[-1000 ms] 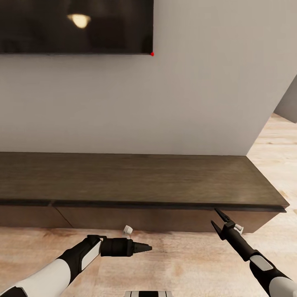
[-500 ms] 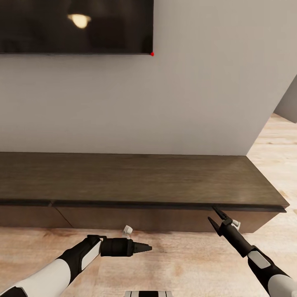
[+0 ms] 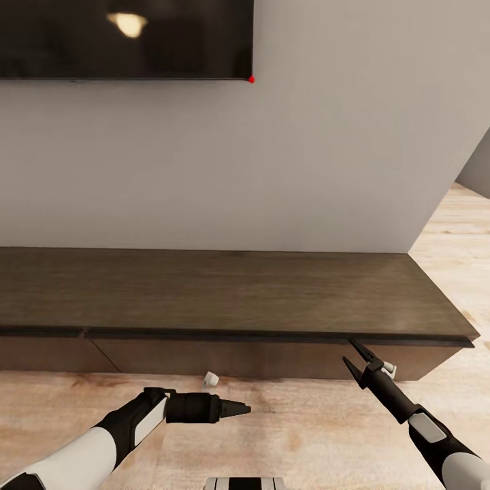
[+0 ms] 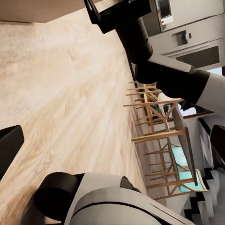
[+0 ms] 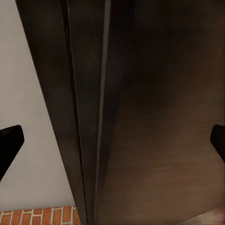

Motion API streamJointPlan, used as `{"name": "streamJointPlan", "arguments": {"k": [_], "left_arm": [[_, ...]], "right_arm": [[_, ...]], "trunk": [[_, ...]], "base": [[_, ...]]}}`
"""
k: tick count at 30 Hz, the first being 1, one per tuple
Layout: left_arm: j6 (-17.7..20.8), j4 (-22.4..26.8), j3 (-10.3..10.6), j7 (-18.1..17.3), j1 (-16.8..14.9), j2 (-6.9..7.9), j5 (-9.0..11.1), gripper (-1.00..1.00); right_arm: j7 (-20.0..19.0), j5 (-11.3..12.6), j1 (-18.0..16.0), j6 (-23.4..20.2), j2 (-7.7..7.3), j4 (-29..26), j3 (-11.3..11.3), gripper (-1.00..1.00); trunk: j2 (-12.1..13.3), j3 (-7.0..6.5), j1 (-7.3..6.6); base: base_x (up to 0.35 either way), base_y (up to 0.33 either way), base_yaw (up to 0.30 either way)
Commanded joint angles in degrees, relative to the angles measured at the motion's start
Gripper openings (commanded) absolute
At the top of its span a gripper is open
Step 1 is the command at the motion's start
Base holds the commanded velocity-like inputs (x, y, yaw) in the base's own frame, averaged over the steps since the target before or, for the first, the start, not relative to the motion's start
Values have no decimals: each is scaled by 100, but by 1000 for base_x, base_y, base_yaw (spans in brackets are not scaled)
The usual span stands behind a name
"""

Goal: Place each of the two pumpkins and all three candles from the living room inside a cabinet in the living room (use any cabinet), then make sure every cabinet is closed, and position the cauldron so it is next to a table in the living room.

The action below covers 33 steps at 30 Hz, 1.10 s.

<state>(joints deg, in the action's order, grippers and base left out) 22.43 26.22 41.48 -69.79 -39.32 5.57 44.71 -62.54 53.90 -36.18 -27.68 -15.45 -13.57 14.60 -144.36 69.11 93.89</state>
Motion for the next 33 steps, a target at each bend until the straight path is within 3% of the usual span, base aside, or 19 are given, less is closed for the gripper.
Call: {"name": "streamJointPlan", "arguments": {"k": [1, 23, 33], "left_arm": [[60, 4, 36, -6, -5, 6, 55, 100], [53, 6, 36, -1, -5, 7, 55, 100], [52, 6, 36, 1, -5, 11, 55, 100]], "right_arm": [[-9, 42, -3, -46, -2, 4, -9, 100], [-26, 42, -3, -29, 7, -5, -87, 100], [-405, 42, -3, -19, -1, 16, -89, 100]], "trunk": [[-2, 4, -1], [-2, 4, -1], [-2, 4, -1]], "base": [[0, 0, 0], [27, 0, 0], [1, 0, 0]]}}
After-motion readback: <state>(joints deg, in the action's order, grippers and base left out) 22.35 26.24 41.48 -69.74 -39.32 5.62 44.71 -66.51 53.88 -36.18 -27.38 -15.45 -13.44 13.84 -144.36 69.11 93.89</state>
